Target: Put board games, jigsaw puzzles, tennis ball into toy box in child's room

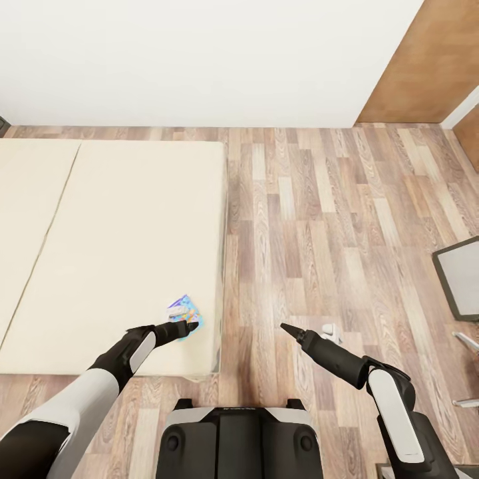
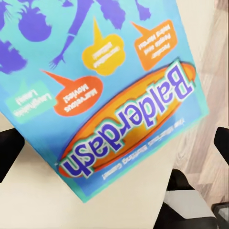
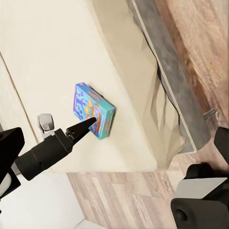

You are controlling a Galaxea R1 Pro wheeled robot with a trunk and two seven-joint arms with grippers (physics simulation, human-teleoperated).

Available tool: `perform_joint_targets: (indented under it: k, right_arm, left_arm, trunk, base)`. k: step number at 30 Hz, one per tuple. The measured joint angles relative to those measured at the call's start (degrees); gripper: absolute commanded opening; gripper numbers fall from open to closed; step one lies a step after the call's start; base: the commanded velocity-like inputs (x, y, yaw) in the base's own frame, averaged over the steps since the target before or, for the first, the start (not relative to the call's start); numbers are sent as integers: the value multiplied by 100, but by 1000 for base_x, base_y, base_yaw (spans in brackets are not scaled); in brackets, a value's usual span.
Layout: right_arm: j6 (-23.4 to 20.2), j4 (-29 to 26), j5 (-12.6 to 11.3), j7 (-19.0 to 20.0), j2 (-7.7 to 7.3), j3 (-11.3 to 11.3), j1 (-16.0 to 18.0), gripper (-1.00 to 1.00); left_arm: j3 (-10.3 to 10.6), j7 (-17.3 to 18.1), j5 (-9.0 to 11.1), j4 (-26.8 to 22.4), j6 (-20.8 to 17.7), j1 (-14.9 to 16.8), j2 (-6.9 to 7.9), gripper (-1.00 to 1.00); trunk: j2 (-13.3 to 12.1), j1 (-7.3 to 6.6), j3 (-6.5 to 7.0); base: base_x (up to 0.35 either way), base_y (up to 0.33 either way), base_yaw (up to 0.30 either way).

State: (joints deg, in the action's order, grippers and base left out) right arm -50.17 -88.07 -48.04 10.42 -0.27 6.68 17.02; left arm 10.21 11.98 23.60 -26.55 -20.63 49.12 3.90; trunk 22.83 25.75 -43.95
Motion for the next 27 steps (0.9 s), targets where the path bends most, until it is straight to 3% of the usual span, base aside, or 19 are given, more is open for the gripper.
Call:
perform_joint_targets:
  k: [10, 27]
  right_arm:
    - [0, 1, 0, 1, -5, 0, 2, 100]
    - [4, -1, 0, 1, -4, -1, 0, 100]
  left_arm:
    - [0, 0, 0, -2, -3, 0, 0, 100]
    - [2, -1, 3, -3, -3, 0, 0, 100]
  trunk:
    - [0, 0, 0]
    - [0, 0, 0]
  base:
    - [0, -95, 0]
    - [0, -2, 0]
